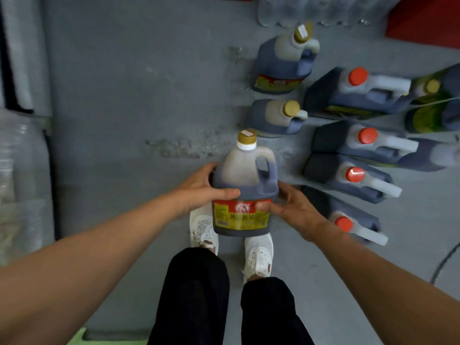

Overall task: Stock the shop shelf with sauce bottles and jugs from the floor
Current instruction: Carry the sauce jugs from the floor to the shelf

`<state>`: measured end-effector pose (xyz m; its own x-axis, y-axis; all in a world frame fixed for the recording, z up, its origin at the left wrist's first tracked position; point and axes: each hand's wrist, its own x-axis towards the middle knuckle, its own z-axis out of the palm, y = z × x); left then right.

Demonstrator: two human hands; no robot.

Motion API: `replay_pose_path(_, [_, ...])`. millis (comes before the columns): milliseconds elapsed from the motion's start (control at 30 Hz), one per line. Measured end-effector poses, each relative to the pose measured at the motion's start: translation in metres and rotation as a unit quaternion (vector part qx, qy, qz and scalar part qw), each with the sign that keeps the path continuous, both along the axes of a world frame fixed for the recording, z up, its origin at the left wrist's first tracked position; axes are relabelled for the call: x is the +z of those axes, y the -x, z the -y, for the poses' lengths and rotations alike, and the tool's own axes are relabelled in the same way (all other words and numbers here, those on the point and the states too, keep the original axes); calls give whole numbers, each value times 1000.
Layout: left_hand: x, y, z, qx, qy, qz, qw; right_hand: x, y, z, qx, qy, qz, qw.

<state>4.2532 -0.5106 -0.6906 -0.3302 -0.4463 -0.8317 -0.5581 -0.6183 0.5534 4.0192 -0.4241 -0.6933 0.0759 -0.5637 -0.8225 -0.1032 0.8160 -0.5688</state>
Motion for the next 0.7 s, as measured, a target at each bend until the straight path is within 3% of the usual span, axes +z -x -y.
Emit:
replay_pose_path(200, [138, -37, 18, 35, 2, 21, 999, 135, -35, 30, -1, 43, 27, 999])
replay_pose_path(367, [296, -66, 41, 141, 48, 18, 989, 283, -62, 81, 29, 126, 42, 991])
replay_pose_path(500, [434, -92, 47, 252, 121, 15, 960, 421, -87, 114, 86, 209, 69, 972])
replay_pose_path(700, [615, -139, 50, 336, 247, 36, 908, 585, -152, 150, 78, 292, 131, 944])
